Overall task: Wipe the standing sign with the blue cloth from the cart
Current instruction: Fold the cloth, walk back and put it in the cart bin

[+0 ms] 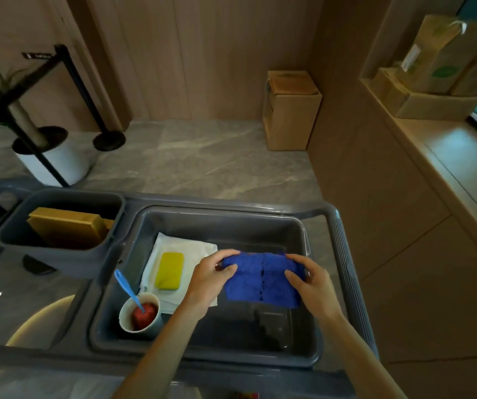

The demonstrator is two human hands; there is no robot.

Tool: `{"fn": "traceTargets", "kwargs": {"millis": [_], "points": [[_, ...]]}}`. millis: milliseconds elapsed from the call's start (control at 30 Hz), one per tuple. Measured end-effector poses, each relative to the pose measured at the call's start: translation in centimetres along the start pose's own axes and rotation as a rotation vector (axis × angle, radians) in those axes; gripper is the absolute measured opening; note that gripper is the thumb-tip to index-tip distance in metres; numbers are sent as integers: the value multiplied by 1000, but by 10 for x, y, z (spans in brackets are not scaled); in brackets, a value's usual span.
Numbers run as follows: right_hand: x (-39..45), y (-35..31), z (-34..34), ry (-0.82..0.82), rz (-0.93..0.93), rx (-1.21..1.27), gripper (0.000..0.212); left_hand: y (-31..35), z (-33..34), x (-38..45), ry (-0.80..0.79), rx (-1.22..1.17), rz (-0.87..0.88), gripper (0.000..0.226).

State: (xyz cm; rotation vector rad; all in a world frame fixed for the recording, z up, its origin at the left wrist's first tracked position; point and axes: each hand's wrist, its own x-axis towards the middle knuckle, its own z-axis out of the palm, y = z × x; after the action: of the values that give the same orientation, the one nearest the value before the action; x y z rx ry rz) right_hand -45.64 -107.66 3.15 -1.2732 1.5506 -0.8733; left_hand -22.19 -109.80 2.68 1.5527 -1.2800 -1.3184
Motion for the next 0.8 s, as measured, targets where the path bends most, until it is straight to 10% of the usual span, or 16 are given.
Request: {"fn": "traceTargets", "kwargs": {"millis": [800], "points": [[122, 109, 70, -38, 246, -46, 58, -108, 30, 131, -114, 184, -279, 59]]}}
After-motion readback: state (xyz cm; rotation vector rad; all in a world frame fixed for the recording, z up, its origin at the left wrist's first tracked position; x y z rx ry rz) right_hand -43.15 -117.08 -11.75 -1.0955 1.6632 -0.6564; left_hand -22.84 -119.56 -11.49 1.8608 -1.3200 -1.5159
